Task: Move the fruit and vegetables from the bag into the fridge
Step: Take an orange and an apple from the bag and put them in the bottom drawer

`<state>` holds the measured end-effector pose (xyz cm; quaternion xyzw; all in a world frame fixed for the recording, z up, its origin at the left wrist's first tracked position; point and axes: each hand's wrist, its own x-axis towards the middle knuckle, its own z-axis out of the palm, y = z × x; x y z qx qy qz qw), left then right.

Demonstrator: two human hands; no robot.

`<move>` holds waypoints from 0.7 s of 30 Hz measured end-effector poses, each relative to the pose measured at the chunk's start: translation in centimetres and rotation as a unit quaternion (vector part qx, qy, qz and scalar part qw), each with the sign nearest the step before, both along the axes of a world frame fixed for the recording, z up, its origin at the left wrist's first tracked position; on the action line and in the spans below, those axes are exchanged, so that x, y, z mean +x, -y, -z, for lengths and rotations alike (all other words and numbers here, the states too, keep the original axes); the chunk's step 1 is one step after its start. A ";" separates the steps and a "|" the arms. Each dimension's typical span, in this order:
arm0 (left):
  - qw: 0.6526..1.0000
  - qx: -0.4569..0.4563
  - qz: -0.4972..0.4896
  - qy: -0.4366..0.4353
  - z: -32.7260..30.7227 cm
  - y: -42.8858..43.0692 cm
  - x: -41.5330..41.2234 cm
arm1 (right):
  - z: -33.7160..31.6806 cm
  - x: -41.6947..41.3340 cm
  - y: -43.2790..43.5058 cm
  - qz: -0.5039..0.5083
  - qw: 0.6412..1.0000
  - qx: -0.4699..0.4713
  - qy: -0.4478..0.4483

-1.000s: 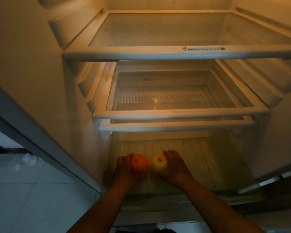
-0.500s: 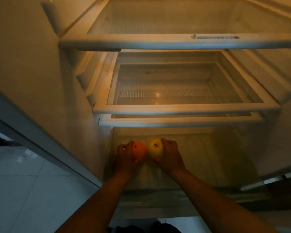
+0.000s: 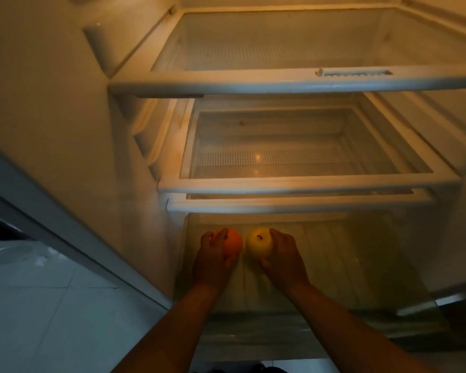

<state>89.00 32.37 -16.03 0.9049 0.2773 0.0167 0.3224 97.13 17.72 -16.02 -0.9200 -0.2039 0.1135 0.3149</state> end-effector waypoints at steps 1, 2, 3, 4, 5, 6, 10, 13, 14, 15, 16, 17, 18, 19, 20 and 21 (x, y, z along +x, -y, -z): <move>1.000 0.000 0.002 0.002 0.1 -0.1 0.0 | -0.2 0.0 0.0 0.000 1.000 -0.004 -0.005; 1.000 0.000 0.004 0.004 0.2 -0.1 0.0 | -0.4 0.0 0.1 0.000 1.000 -0.009 -0.011; 1.000 0.001 0.007 0.002 0.2 -0.2 0.0 | -0.6 0.1 0.1 0.002 1.000 -0.015 -0.024; 1.000 0.000 0.011 -0.005 0.2 -0.3 0.1 | -0.7 0.2 0.2 0.003 0.999 -0.014 -0.034; 1.000 -0.005 0.015 -0.015 0.1 -0.4 0.1 | -1.0 0.2 0.4 0.007 0.999 -0.005 -0.046; 1.000 -0.010 0.021 -0.020 0.1 -0.5 0.1 | -1.3 0.3 0.6 0.012 0.999 0.009 -0.048; 0.999 -0.032 0.020 -0.028 -0.9 -0.6 -0.2 | -3.3 0.7 1.7 0.014 0.997 0.026 -0.069; 0.998 -0.062 0.019 -0.006 -1.2 -0.8 -0.6 | -5.2 0.3 2.4 -0.022 0.995 0.026 -0.093; 0.997 -0.067 0.024 0.004 -0.9 -1.0 -0.7 | -5.8 0.1 2.6 -0.033 0.994 0.020 -0.101; 0.997 -0.071 0.025 0.007 -0.4 -1.3 -0.9 | -6.3 -0.2 2.8 -0.040 0.993 0.018 -0.107; 0.997 -0.073 0.023 0.010 0.2 -1.5 -1.1 | -6.4 -0.4 3.2 -0.046 0.993 0.014 -0.108; 0.997 -0.074 0.024 0.017 0.6 -1.6 -1.3 | -6.5 -0.6 3.4 -0.047 0.993 0.018 -0.103; 0.996 -0.075 0.026 0.028 0.2 -1.4 -1.6 | -6.5 -0.8 3.7 -0.047 0.994 0.019 -0.099; 0.996 -0.079 0.026 0.041 -0.4 -1.1 -1.9 | -6.5 -1.1 3.8 -0.044 0.994 0.026 -0.093; 0.995 -0.084 0.028 0.055 -1.3 -0.7 -2.1 | -6.3 -1.4 4.1 -0.039 0.995 0.030 -0.091; 0.994 -0.083 0.032 0.070 -2.2 -0.3 -2.4 | -6.2 -1.8 4.3 -0.034 0.995 0.036 -0.090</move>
